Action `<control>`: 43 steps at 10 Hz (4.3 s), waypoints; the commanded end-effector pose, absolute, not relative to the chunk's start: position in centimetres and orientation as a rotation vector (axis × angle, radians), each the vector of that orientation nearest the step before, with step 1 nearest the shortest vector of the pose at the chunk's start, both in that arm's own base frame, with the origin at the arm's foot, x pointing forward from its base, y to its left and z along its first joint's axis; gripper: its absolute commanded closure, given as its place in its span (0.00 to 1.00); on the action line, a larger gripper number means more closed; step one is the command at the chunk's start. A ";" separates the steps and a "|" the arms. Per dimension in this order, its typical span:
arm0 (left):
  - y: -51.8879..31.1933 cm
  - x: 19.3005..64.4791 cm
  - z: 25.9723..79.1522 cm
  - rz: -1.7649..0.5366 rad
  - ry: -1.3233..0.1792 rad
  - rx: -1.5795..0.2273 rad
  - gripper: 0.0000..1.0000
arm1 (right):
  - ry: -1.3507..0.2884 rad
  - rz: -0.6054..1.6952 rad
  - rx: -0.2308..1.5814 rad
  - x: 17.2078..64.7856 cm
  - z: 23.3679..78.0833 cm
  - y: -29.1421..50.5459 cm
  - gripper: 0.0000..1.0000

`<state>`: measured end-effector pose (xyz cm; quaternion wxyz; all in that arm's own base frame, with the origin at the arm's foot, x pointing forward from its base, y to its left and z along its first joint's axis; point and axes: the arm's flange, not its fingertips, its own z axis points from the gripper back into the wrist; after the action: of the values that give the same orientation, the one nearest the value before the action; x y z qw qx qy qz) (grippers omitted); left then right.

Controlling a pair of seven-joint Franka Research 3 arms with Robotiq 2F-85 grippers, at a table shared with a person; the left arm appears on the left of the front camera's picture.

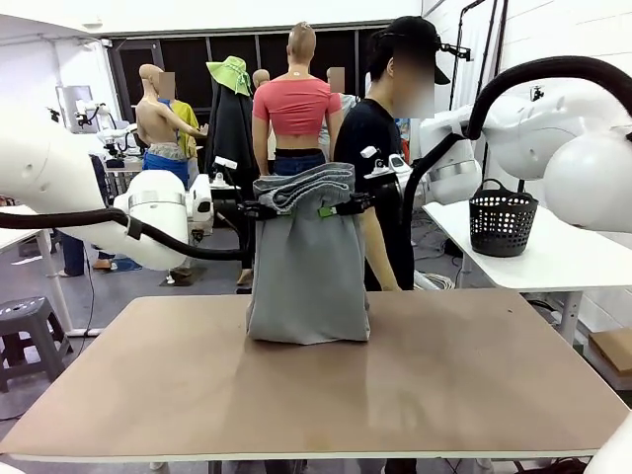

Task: Fold the training pants.
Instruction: Fold the Training pants in half.

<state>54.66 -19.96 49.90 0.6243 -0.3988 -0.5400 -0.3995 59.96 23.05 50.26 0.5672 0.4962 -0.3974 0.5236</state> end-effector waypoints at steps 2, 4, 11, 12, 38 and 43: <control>-19.1 49.6 49.3 -0.803 -1.082 -1.113 1.00 | -0.781 0.992 1.245 55.0 47.1 21.4 1.00; -18.5 48.3 46.6 -0.737 -1.021 -1.161 1.00 | -0.683 0.894 1.290 53.3 44.1 20.8 1.00; -19.6 46.2 43.6 -0.703 -0.887 -1.161 1.00 | -0.626 0.872 1.337 51.6 42.3 21.7 1.00; -19.5 45.0 43.2 -0.659 -0.828 -1.179 1.00 | -0.580 0.830 1.365 50.6 41.1 21.5 1.00; -19.9 55.7 30.9 -0.286 -0.548 -1.134 1.00 | -0.436 0.462 1.213 60.3 29.7 23.9 1.00; -19.9 56.9 28.0 -0.171 -0.470 -1.153 1.00 | -0.354 0.396 1.215 62.4 27.4 22.4 1.00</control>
<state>55.89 -20.15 28.10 0.8000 -0.5480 -0.2278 -0.0888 60.65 23.17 27.11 0.7813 0.5679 -0.1713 0.1942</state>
